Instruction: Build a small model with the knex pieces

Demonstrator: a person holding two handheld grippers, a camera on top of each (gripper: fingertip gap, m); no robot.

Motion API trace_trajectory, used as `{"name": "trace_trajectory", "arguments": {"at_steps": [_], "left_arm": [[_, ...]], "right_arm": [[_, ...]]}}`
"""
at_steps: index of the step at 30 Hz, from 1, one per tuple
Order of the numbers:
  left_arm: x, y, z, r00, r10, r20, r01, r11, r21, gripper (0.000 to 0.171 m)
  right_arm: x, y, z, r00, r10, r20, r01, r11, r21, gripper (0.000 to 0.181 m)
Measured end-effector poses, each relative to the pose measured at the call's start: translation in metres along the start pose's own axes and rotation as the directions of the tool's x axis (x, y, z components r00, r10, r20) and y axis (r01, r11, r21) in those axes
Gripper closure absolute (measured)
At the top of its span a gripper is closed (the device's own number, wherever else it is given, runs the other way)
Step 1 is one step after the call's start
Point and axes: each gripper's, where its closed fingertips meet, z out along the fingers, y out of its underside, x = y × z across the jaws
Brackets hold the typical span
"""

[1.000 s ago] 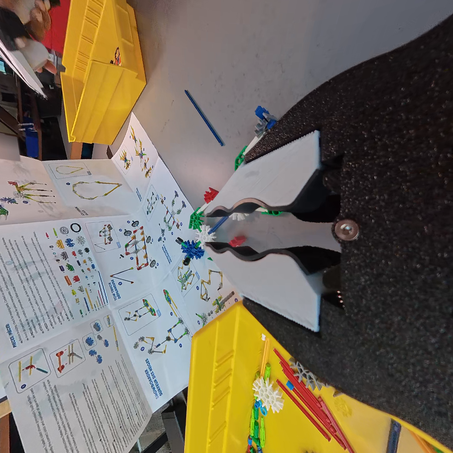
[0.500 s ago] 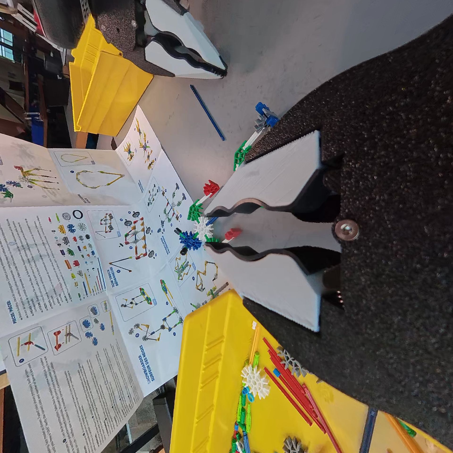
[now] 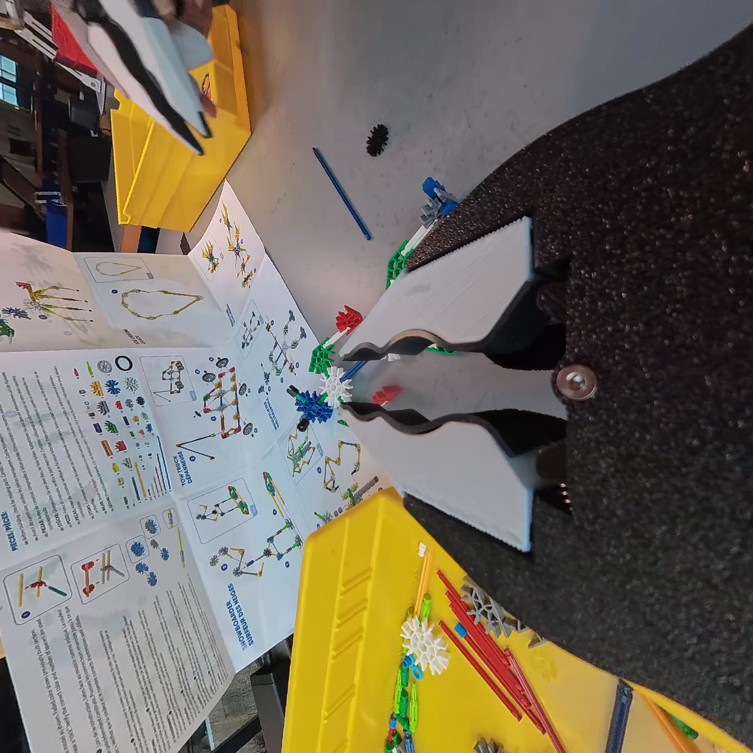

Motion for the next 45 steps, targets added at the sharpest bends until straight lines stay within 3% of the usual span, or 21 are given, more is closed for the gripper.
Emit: {"name": "trace_trajectory", "arguments": {"at_steps": [3,5,11,15,19,22,28,45], "left_arm": [[0.001,0.001,0.001,1.000,0.000,-0.002,0.000,1.000,-0.006,0.153],[0.000,0.002,0.002,1.000,-0.001,0.007,0.001,1.000,-0.011,0.153],[-0.006,0.005,0.002,0.999,-0.035,0.030,0.036,0.999,-0.024,0.146],[-0.007,0.008,0.003,0.998,-0.050,0.032,0.051,0.998,-0.029,0.142],[-0.008,0.013,0.006,0.998,-0.056,0.031,0.057,0.997,-0.046,0.141],[-0.010,0.016,0.007,0.997,-0.068,0.031,0.069,0.996,-0.053,0.141],[-0.012,0.020,0.010,0.994,-0.107,0.018,0.108,0.993,-0.057,0.141],[-0.011,0.026,0.014,0.992,-0.122,0.005,0.122,0.989,-0.080,0.141]], "right_arm": [[0.073,-0.023,-0.058,0.974,0.033,-0.226,-0.013,0.996,0.091,0.166],[0.125,-0.018,-0.092,0.931,0.086,-0.355,-0.058,0.994,0.089,0.166],[0.267,0.053,-0.162,0.728,0.121,-0.675,-0.227,0.971,-0.070,0.166],[0.311,0.105,-0.168,0.664,0.223,-0.713,-0.424,0.898,-0.114,0.165],[0.315,0.147,-0.144,0.656,0.348,-0.670,-0.598,0.781,-0.180,0.159],[0.304,0.166,-0.120,0.714,0.375,-0.591,-0.613,0.742,-0.271,0.160],[0.269,0.176,-0.097,0.836,0.319,-0.447,-0.510,0.754,-0.415,0.165],[0.240,0.186,-0.092,0.902,0.252,-0.351,-0.412,0.746,-0.524,0.163]]}}
